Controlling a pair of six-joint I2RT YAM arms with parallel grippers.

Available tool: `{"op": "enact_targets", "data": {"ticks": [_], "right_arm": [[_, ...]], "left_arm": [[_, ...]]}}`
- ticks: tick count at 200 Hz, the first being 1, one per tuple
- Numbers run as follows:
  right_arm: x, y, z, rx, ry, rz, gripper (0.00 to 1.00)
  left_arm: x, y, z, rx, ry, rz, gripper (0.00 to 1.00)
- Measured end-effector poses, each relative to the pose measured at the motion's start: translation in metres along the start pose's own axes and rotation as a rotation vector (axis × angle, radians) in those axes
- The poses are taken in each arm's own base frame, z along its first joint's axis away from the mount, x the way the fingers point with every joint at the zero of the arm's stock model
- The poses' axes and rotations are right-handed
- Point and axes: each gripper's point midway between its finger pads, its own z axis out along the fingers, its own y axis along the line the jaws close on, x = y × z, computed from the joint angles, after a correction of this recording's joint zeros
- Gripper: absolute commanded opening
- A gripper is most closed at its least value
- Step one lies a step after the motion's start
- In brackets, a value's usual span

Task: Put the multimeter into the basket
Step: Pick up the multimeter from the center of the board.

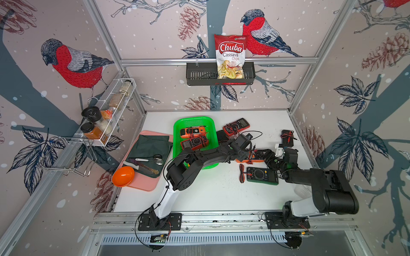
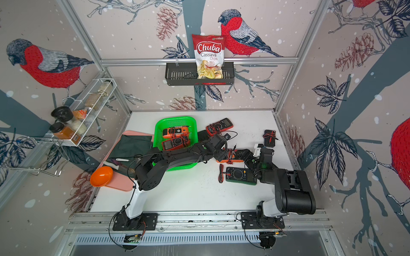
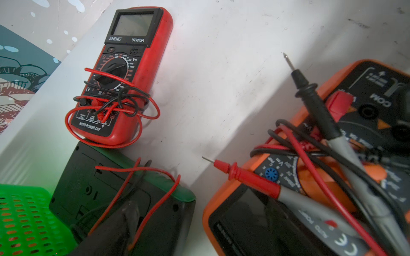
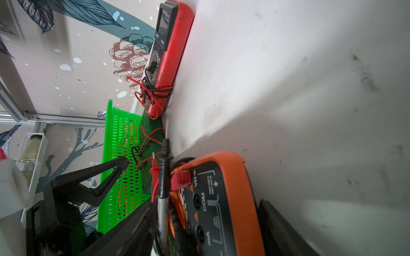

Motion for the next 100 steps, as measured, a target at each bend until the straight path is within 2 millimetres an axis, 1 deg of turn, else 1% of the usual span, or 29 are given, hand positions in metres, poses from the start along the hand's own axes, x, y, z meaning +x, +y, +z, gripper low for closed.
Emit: {"op": "enact_targets", "data": {"ticks": [15, 33, 41, 50, 69, 85, 95, 100], "right_arm": [[0.000, -0.002, 0.004, -0.023, -0.004, 0.015, 0.71], [0.012, -0.002, 0.009, -0.077, 0.039, 0.070, 0.71], [0.013, 0.000, 0.010, -0.103, 0.044, 0.086, 0.71], [0.015, 0.002, 0.012, -0.136, 0.054, 0.112, 0.69], [0.017, 0.003, 0.017, -0.187, 0.061, 0.172, 0.60], [0.021, 0.001, 0.021, -0.222, 0.078, 0.236, 0.48], [0.023, -0.001, 0.024, -0.238, 0.089, 0.289, 0.42], [0.022, -0.001, 0.024, -0.248, 0.088, 0.307, 0.41]], "left_arm": [[0.000, 0.000, 0.000, 0.003, -0.002, -0.004, 0.94], [-0.001, -0.005, 0.001, 0.033, -0.008, -0.011, 0.94], [-0.001, -0.006, 0.001, 0.039, -0.007, -0.013, 0.94], [-0.001, -0.006, 0.001, 0.039, -0.007, -0.013, 0.94], [-0.001, -0.006, 0.001, 0.040, -0.008, -0.014, 0.94], [-0.002, -0.005, 0.001, 0.040, -0.009, -0.015, 0.94], [-0.002, -0.005, 0.001, 0.041, -0.009, -0.016, 0.94], [-0.002, -0.004, 0.001, 0.039, -0.009, -0.018, 0.94]]}}
